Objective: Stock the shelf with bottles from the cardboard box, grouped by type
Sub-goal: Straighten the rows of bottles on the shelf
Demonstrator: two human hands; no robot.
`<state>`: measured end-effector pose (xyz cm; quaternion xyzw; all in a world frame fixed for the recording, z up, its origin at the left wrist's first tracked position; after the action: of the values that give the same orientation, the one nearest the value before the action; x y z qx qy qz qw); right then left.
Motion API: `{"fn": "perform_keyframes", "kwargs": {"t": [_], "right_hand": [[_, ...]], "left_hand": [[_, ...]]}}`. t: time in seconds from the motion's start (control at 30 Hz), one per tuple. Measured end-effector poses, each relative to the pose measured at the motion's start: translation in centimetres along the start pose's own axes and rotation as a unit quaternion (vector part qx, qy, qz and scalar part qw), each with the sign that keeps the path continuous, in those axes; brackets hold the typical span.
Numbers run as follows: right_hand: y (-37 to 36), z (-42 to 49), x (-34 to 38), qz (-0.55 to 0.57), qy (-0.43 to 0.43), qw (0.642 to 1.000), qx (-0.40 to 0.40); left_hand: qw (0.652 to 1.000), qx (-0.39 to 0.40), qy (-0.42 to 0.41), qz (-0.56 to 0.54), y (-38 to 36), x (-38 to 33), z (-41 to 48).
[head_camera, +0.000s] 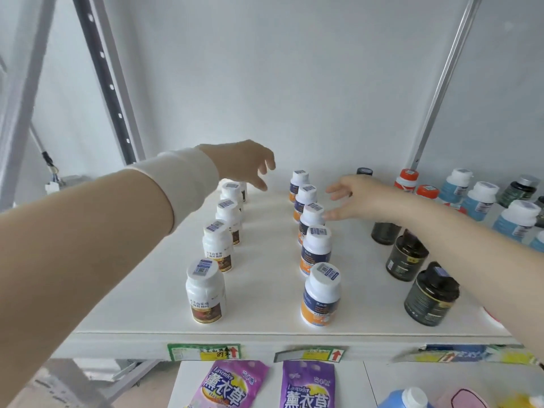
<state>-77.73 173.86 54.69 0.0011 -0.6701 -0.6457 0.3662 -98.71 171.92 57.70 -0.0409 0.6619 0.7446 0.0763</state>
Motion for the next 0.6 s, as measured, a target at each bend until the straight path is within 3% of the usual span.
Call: {"fn": "perform_keyframes", "kwargs": {"t": [0.13, 0.33, 0.47, 0.6], "right_hand": [[-1.6, 1.2, 4.6, -0.127, 0.068, 0.989, -0.016], [-5.7, 2.4, 8.9, -0.268, 0.090, 0.959, -0.004], [-8.2, 2.5, 10.0, -0.264, 0.081, 0.961, 0.009], [-9.7, 1.8, 10.2, -0.112, 0.058, 0.992, 0.009]], "left_hand": [[0.974, 0.048, 0.025, 0.219, 1.0, 4.0, -2.6], [0.958, 0.082, 0.026, 0.273, 0.0, 9.6, -4.8], [0.973, 0.083, 0.010, 0.214, -1.4, 11.7, -5.4], [0.999, 0.035, -0.011, 0.011, -3.0, 12.1, -5.4]]}}
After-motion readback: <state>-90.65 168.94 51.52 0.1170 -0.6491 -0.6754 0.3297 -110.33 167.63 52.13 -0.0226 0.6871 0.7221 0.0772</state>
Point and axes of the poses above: each hand's wrist, its own z-axis towards the middle knuckle, its own y-axis out of the back of the hand, x = y × z, the point moved 4 cm from there along z, towards the middle knuckle, and after that the axes turned 6 degrees about -x, right-handed, at the moved point
